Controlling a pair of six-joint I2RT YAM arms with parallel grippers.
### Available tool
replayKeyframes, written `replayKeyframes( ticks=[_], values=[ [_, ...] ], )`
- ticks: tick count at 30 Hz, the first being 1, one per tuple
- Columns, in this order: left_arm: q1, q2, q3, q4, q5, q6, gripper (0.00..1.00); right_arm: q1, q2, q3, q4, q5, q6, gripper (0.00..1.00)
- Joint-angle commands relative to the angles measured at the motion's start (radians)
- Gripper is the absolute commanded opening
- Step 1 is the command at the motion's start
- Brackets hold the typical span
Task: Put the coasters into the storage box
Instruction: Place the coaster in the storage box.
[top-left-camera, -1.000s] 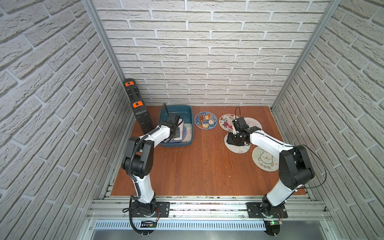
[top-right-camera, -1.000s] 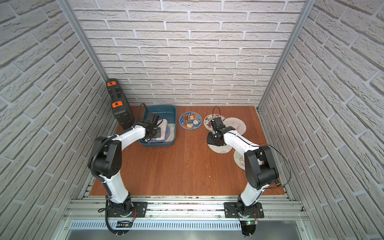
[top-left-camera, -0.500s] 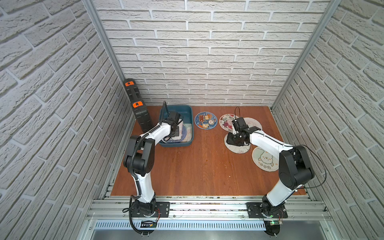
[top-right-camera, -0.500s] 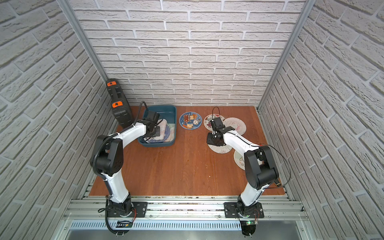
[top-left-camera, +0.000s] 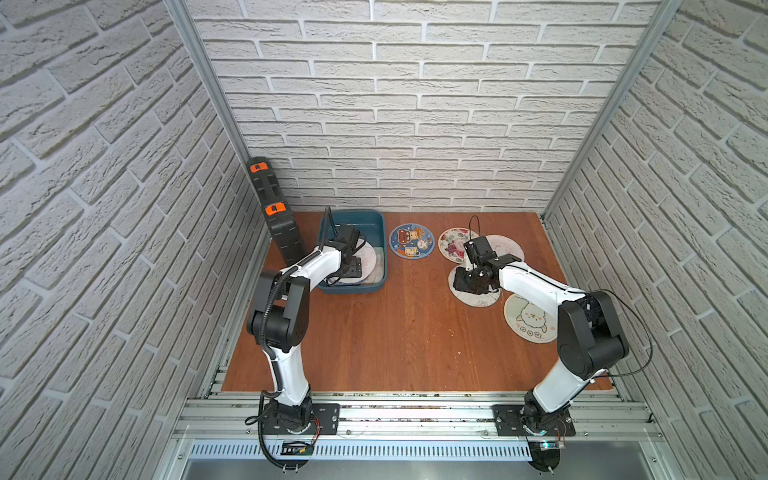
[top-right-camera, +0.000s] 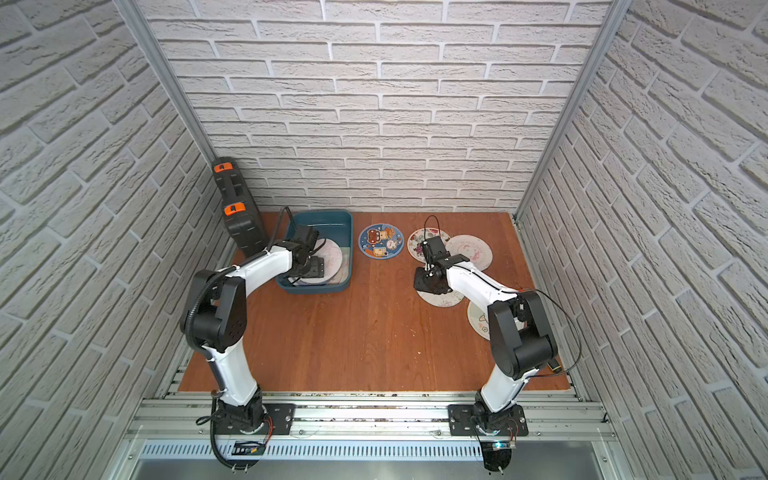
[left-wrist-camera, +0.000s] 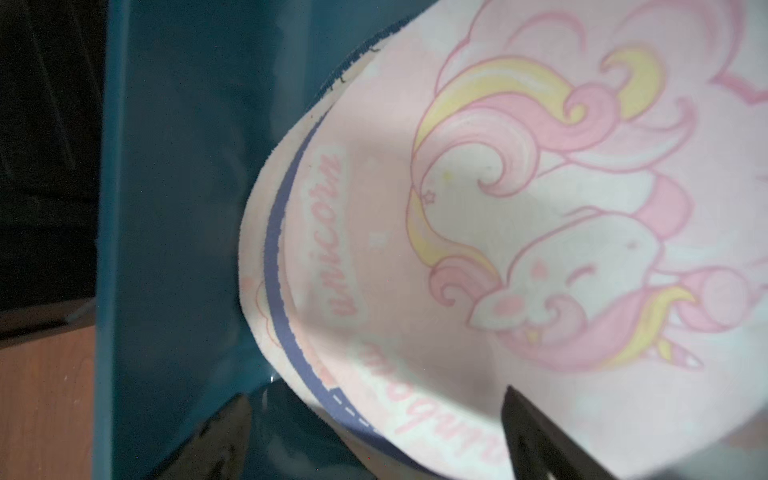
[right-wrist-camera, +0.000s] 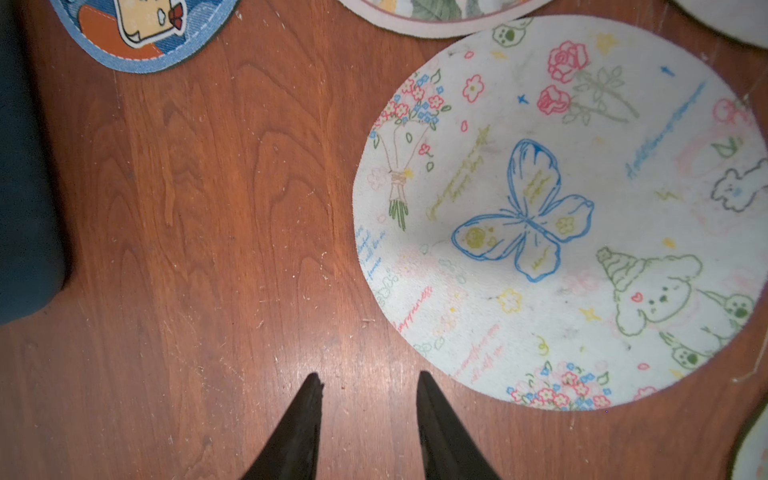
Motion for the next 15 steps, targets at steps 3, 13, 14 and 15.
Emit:
replayKeyframes(
  ticks=[3,13,14,15],
  values=[
    [0.006,-0.12,-0.067,0.122,0.115,-0.009,0.98,0.012,-0.029,-0.019,0.015,0.013,-0.006,0.39],
    [-0.048,-0.192,-0.111,0.228,0.225,0.001,0.98,0.015,-0.043,-0.029,0.008,0.03,-0.003,0.39],
    [-0.066,-0.198,-0.109,0.235,0.226,0.009,0.98,0.016,-0.043,-0.03,0.008,0.032,-0.002,0.39],
    [-0.086,-0.203,-0.106,0.24,0.22,0.014,0.98,0.015,-0.043,-0.031,0.007,0.032,-0.001,0.39]
  ],
)
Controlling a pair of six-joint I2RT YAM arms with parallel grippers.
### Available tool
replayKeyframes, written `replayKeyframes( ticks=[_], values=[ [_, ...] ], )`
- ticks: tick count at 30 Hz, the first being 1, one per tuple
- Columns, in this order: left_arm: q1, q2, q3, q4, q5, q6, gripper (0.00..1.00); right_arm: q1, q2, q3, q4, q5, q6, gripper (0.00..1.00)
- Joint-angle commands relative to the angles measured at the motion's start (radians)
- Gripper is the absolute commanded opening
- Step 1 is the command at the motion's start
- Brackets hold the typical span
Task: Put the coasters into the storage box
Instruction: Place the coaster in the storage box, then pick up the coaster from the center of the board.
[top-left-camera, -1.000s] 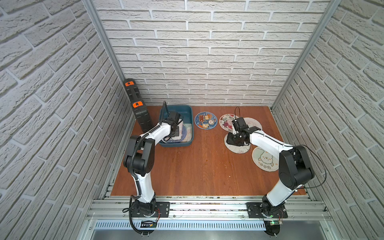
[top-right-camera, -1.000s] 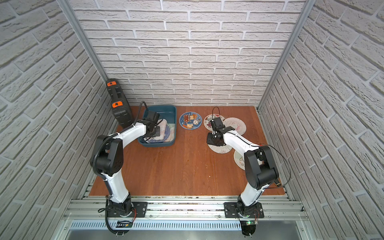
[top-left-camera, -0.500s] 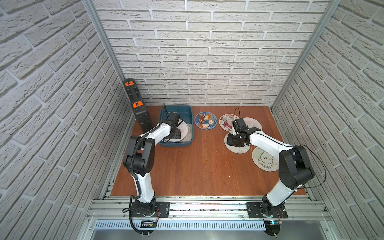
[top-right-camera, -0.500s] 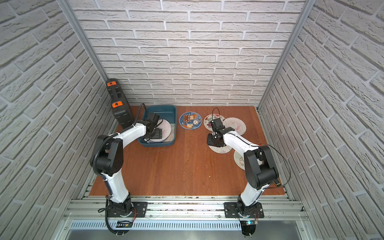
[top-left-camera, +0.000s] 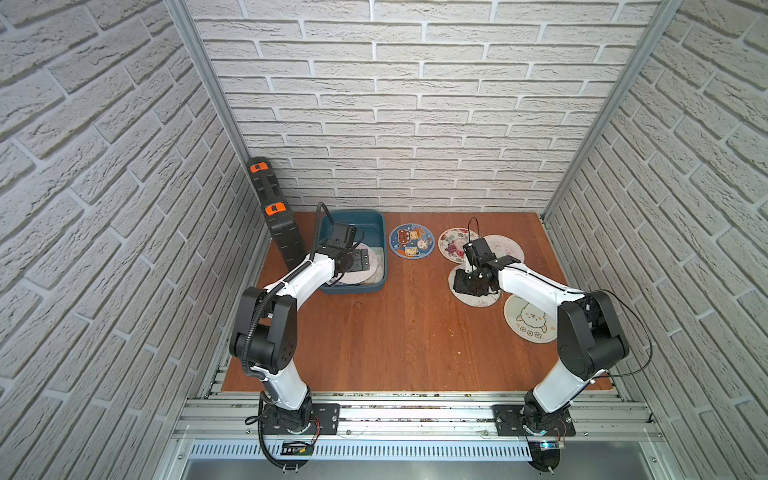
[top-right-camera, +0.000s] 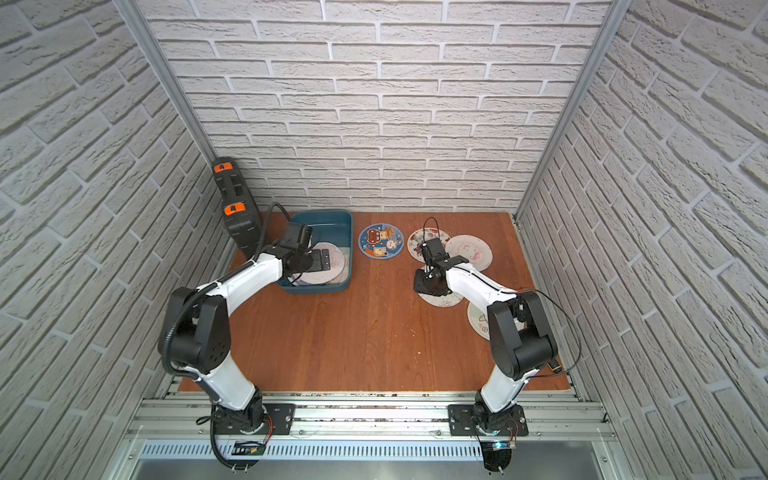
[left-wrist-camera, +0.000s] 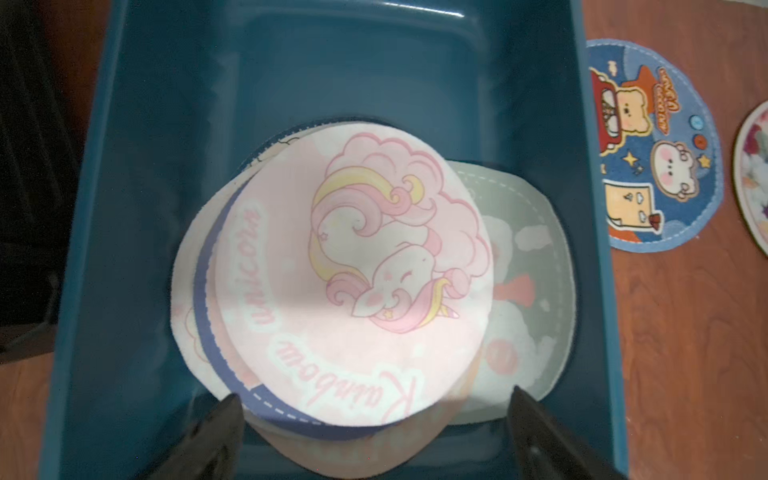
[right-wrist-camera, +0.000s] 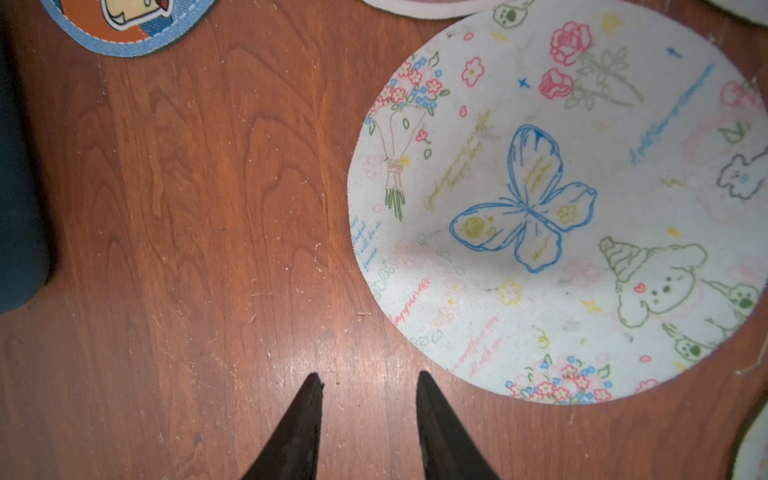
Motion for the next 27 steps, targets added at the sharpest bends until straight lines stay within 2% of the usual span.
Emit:
replayKeyframes(
  ticks=[1,8,15,21,27],
  values=[
    [-0.063,-0.039,-0.008,0.074,0.03,0.021,0.98,0.008,-0.041,-0.017,0.008,0.02,0.001,0.39],
    [-0.219,-0.016,0.044,0.143,0.042,0.049,0.98,-0.041,-0.055,-0.047,0.013,0.035,0.017,0.39],
    [-0.355,0.112,0.12,0.257,0.082,0.041,0.98,-0.14,-0.029,-0.028,-0.009,0.005,-0.023,0.41],
    [-0.412,0.268,0.201,0.327,0.161,-0.008,0.98,-0.236,0.01,-0.011,-0.019,-0.013,-0.045,0.43],
    [-0.451,0.381,0.281,0.35,0.174,-0.034,0.98,-0.353,0.027,-0.039,0.028,-0.1,-0.042,0.47]
  ],
)
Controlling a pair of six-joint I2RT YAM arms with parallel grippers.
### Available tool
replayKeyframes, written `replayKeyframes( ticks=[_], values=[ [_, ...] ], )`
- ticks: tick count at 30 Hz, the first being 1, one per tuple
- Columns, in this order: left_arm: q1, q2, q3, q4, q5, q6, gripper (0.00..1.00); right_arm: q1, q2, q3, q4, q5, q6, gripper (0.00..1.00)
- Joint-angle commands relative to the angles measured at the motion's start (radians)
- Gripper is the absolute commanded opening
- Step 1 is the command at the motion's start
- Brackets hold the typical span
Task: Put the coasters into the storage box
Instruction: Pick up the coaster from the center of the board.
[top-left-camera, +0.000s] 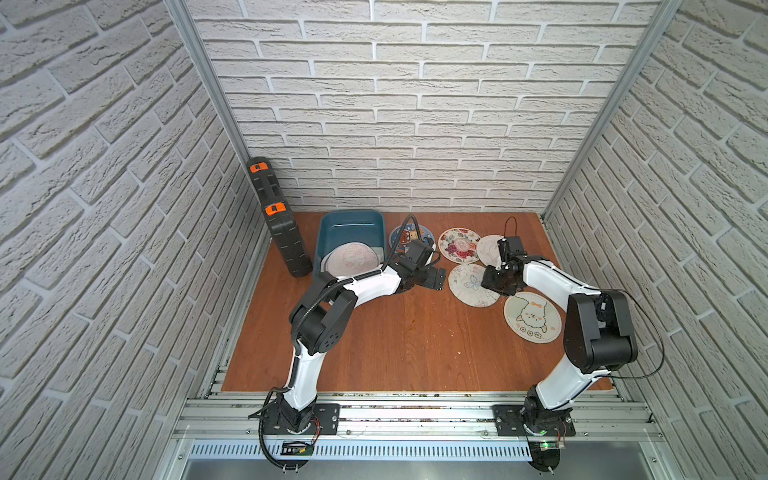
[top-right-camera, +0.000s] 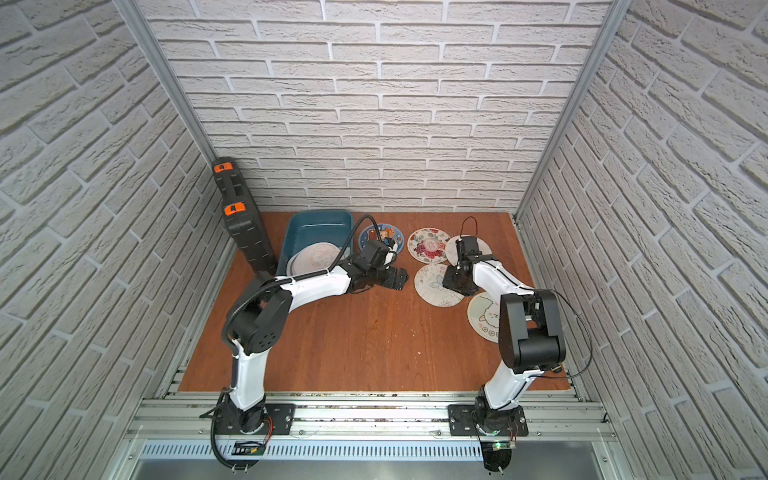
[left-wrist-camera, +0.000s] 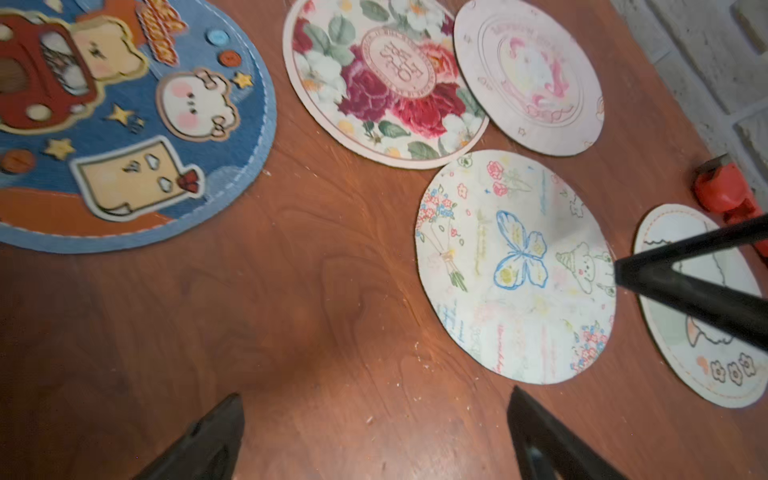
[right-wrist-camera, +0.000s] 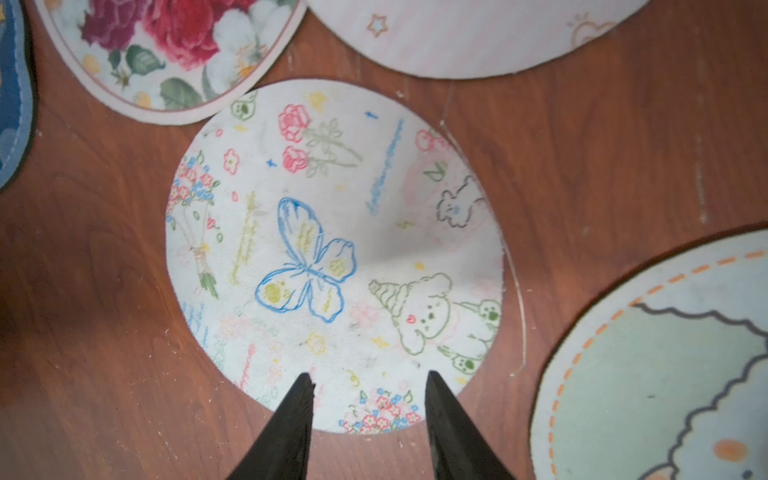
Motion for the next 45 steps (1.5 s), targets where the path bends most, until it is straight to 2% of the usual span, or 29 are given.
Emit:
replayKeyframes(
  ticks=[1,14,21,33,39,45],
  values=[
    [-0.016,0.039,0.067,0.065,0.025,-0.032,0.98,-0.061,0.019,-0.014,0.044,-0.07,-0.008,0.48],
    [-0.019,0.177,0.143,0.108,0.074,-0.129,0.97,-0.17,0.13,0.006,0.074,-0.144,-0.012,0.48],
    [-0.02,0.206,0.163,0.095,0.079,-0.141,0.96,-0.167,0.183,0.012,0.104,-0.232,-0.005,0.47],
    [-0.033,0.266,0.218,0.044,0.113,-0.159,0.9,-0.103,0.202,0.043,0.071,-0.237,-0.019,0.43],
    [-0.042,0.284,0.232,0.041,0.137,-0.161,0.78,-0.072,0.213,0.046,0.066,-0.233,-0.011,0.43],
    [-0.044,0.291,0.232,0.05,0.154,-0.167,0.6,-0.039,0.222,0.05,0.064,-0.234,-0.006,0.42]
  ],
)
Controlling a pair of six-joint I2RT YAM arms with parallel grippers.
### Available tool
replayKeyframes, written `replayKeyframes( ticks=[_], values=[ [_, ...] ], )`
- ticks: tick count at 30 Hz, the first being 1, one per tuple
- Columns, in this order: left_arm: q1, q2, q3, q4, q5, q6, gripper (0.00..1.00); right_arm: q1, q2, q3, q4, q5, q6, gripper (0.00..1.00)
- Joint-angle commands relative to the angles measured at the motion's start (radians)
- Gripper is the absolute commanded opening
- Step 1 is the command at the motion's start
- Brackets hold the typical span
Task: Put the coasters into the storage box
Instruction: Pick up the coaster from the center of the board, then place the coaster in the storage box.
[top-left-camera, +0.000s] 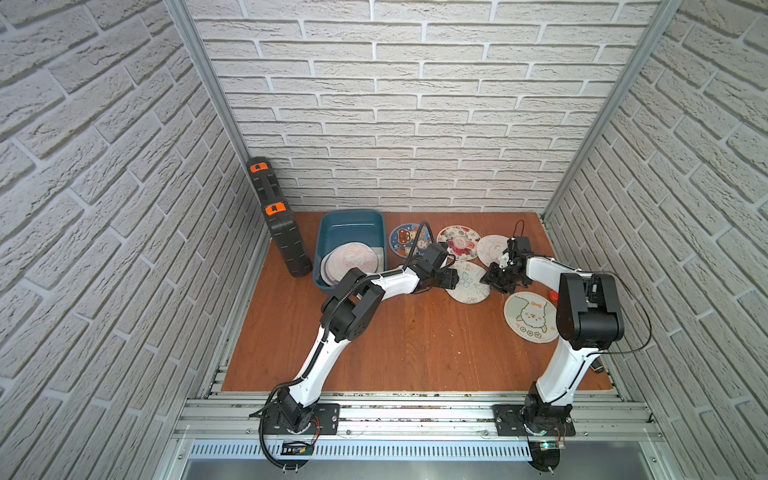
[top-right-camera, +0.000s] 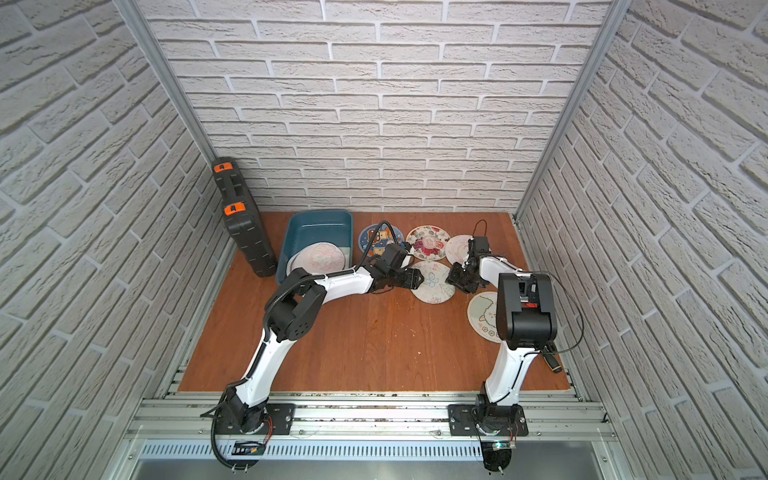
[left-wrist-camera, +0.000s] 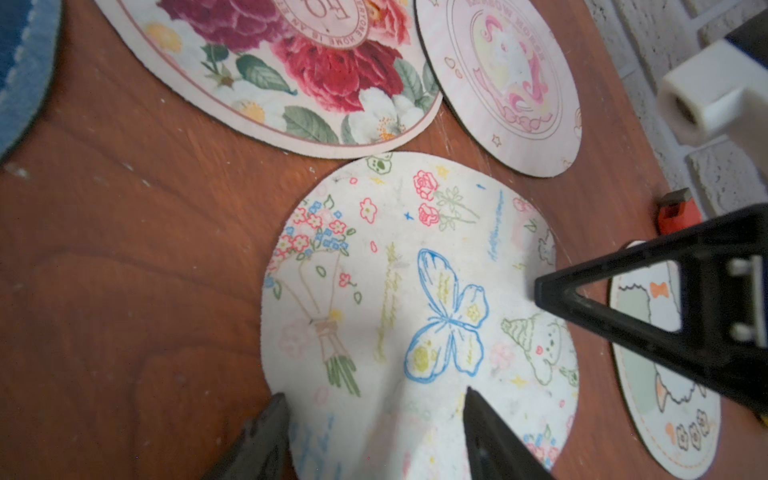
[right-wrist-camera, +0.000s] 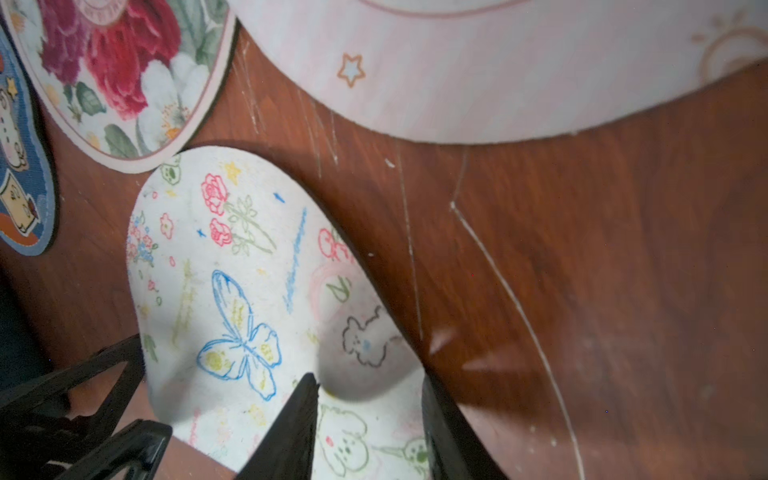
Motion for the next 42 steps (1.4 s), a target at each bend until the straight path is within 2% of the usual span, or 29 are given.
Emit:
replayKeyframes(
  ticks=[1,4,10,11,17,27,31,37,42],
  values=[
    [-0.009,0.034,0.009,-0.012,0.038,-0.012,0.57,0.038,0.038,-0.007,-0.038,-0.015,0.002,0.42],
    [-0.009,0.032,0.008,-0.011,0.043,-0.013,0.44,0.05,0.04,-0.005,-0.039,-0.012,0.004,0.41],
    [-0.009,0.012,-0.008,-0.025,0.027,0.003,0.03,0.059,0.035,-0.008,-0.043,-0.003,0.009,0.41],
    [-0.009,0.004,-0.013,-0.03,0.02,0.008,0.0,0.06,0.035,-0.01,-0.042,-0.003,0.011,0.41],
    [-0.009,-0.087,-0.098,-0.031,-0.043,0.063,0.0,0.066,0.014,-0.022,-0.045,0.004,0.013,0.41],
    [-0.016,-0.37,-0.284,-0.106,-0.24,0.222,0.0,0.119,-0.073,-0.036,-0.08,0.087,0.025,0.41],
    [-0.021,-0.464,-0.316,-0.143,-0.289,0.273,0.0,0.137,-0.116,-0.045,-0.096,0.129,0.036,0.41],
    [-0.021,-0.591,-0.326,-0.223,-0.423,0.366,0.0,0.163,-0.156,-0.051,-0.114,0.155,0.05,0.41],
    [0.009,-0.687,-0.337,-0.262,-0.511,0.409,0.0,0.193,-0.167,-0.033,-0.138,0.198,0.051,0.41]
  ],
)
